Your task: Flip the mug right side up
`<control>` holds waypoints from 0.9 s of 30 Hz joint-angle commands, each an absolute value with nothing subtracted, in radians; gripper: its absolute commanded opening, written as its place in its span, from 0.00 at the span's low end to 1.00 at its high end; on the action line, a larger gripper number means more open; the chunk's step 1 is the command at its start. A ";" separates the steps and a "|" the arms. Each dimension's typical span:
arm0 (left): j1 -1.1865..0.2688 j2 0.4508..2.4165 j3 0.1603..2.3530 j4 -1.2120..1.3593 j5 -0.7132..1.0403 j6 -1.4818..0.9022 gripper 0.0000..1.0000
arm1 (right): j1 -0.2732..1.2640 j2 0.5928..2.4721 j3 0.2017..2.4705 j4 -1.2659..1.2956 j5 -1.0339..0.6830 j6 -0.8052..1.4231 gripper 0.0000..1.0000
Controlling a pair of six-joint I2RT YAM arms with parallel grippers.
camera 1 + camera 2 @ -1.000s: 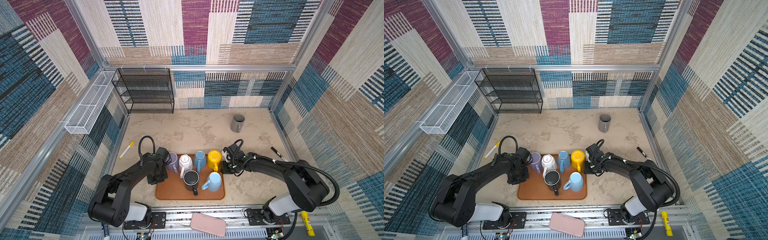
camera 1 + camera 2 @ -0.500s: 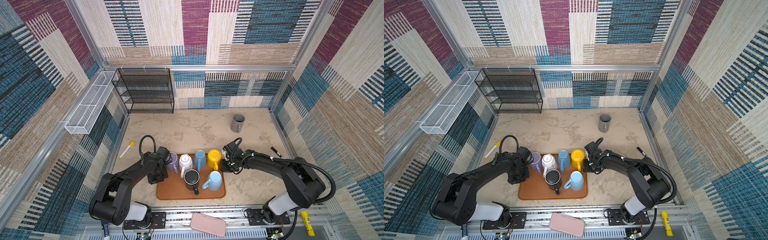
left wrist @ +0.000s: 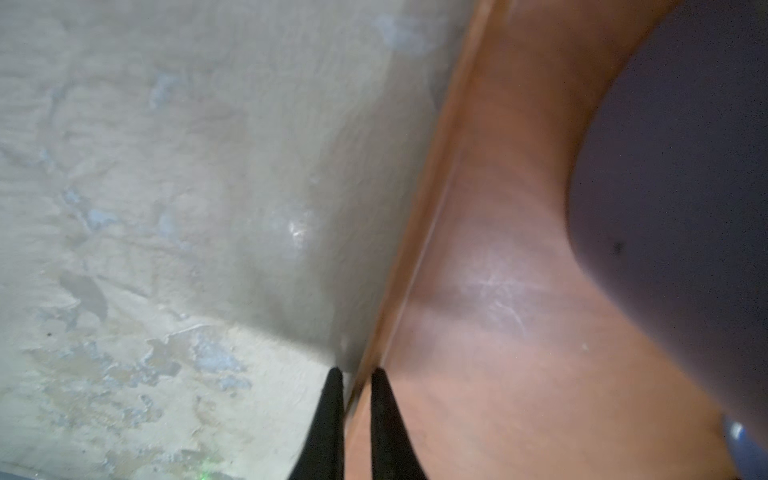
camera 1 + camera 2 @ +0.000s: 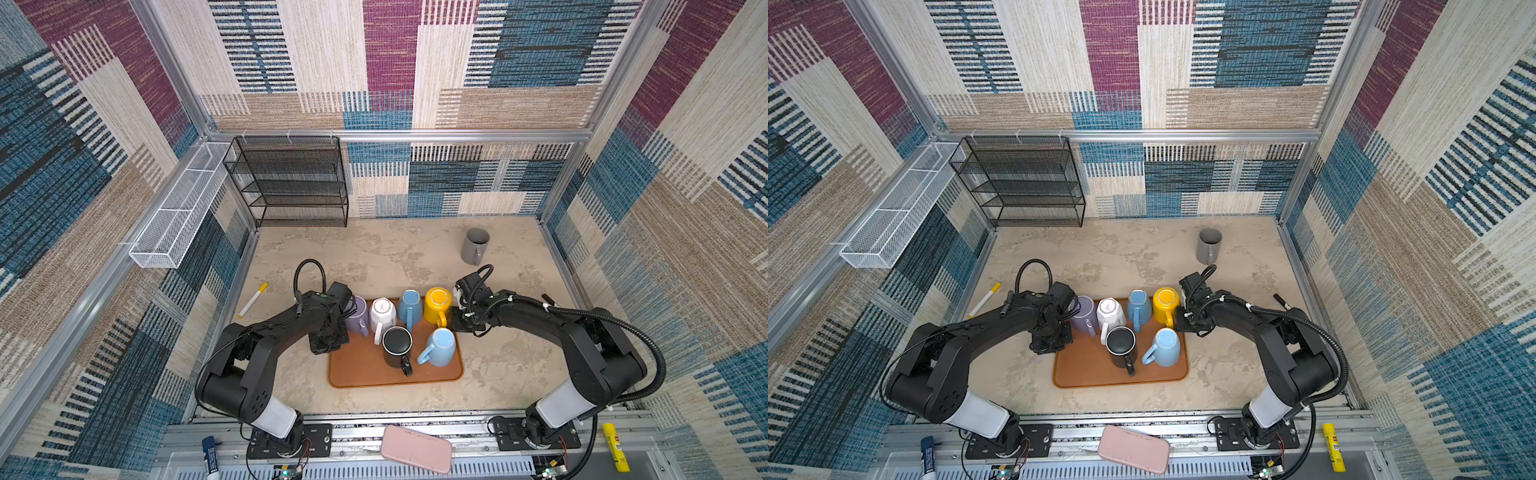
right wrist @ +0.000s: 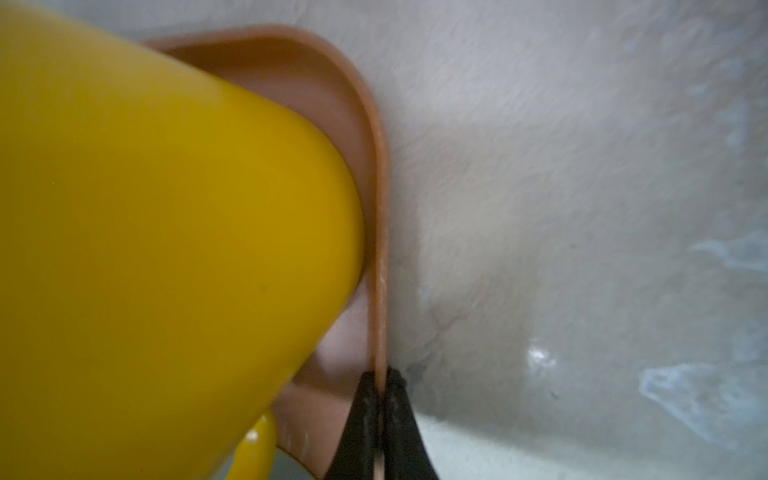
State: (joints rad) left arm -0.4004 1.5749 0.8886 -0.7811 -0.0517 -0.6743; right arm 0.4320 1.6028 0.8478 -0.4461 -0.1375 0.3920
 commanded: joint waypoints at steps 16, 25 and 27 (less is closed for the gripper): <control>-0.422 1.709 1.072 -0.589 0.070 -0.598 0.25 | 0.367 1.668 0.951 -0.417 -0.165 0.331 0.00; -0.421 1.719 1.130 -0.640 0.045 -0.555 0.36 | 0.367 1.623 0.968 -0.464 -0.152 0.340 0.14; -0.420 1.710 1.136 -0.654 0.033 -0.550 0.37 | 0.367 1.612 0.977 -0.480 -0.143 0.337 0.18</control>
